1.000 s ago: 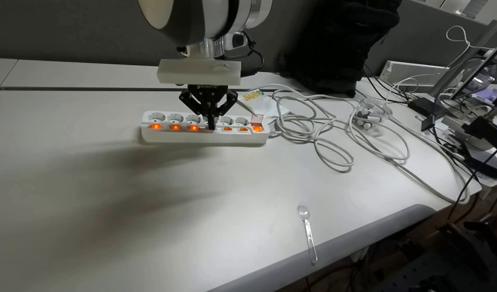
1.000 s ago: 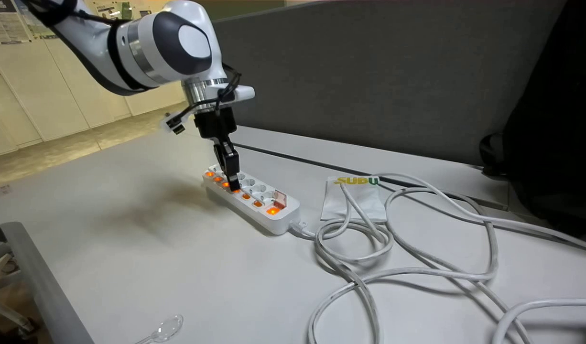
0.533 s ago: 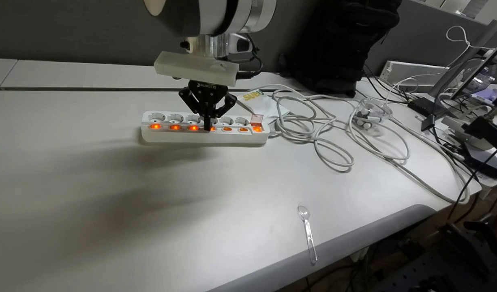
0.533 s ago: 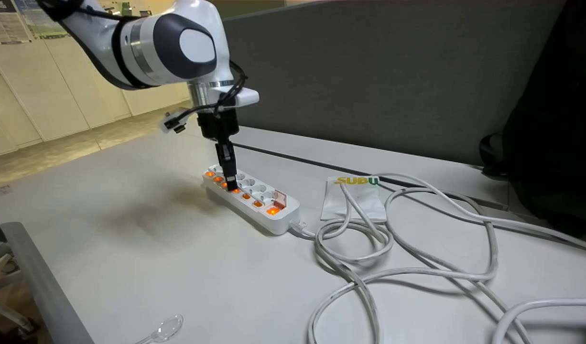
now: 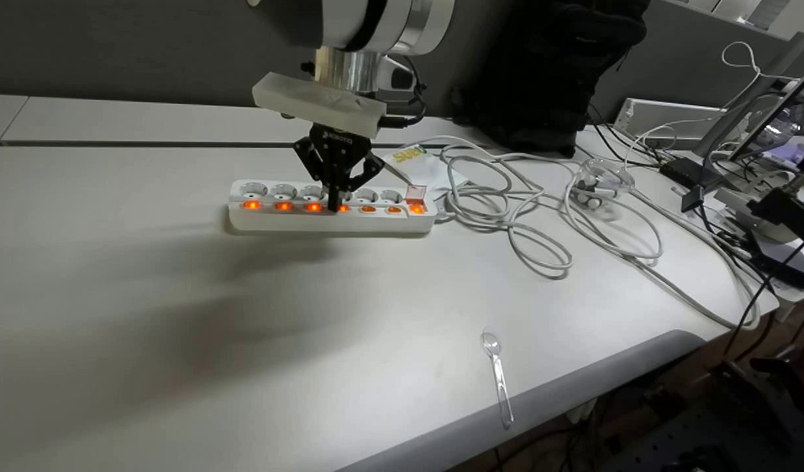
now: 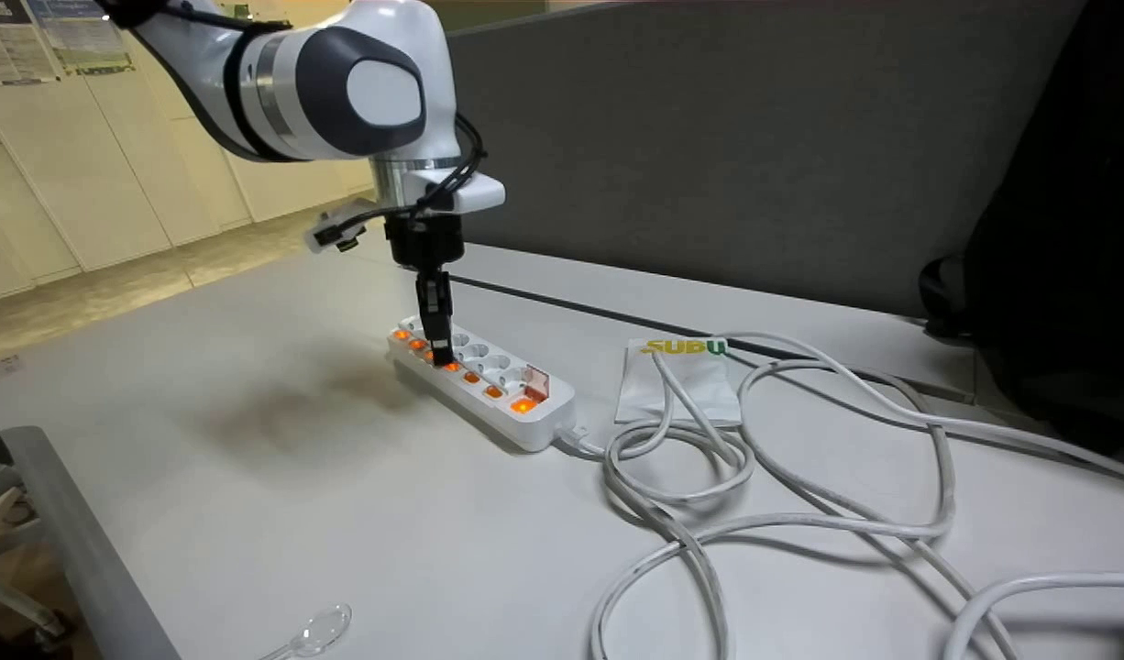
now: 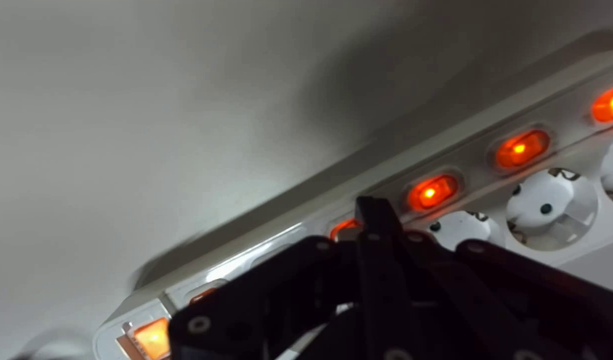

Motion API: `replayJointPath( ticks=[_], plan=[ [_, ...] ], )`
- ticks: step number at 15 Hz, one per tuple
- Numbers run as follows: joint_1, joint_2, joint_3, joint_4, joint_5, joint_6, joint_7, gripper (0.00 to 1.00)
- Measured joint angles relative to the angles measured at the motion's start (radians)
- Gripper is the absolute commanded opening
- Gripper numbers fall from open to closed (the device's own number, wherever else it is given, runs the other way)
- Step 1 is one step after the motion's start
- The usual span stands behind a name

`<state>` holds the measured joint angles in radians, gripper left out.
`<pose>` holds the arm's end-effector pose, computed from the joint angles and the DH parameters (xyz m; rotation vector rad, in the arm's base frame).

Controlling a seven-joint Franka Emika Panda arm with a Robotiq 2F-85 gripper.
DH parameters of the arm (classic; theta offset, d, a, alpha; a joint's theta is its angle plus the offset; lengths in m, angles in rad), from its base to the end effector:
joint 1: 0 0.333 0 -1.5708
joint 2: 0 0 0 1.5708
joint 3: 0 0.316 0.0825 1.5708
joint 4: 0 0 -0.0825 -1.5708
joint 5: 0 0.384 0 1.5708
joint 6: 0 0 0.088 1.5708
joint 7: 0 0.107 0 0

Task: Turn off the middle switch

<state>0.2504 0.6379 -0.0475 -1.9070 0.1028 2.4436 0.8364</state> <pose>0.6026 0.1247 0.1515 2.9238 -1.0800 -0.1607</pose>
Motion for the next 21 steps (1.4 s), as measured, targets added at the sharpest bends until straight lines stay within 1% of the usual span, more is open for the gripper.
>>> replayJointPath(
  ticks=[4,7,8,13,15,16,18,21],
  plan=[
    [0.028,-0.004,-0.007,0.009,-0.104,-0.122,-0.009,0.0],
    [0.049,-0.005,-0.009,0.008,-0.205,-0.228,-0.031,0.0],
    [0.055,-0.005,-0.01,0.006,-0.235,-0.246,-0.036,0.01],
    [0.056,-0.005,-0.008,0.006,-0.239,-0.248,-0.036,0.0],
    [0.057,-0.006,-0.007,0.005,-0.253,-0.243,-0.057,0.0],
    [0.061,-0.009,-0.007,0.003,-0.277,-0.235,-0.062,0.0],
    [0.084,-0.033,-0.019,-0.017,-0.364,-0.195,-0.052,0.0],
    [0.148,-0.127,-0.055,-0.099,-0.525,-0.12,0.038,0.0]
  ],
)
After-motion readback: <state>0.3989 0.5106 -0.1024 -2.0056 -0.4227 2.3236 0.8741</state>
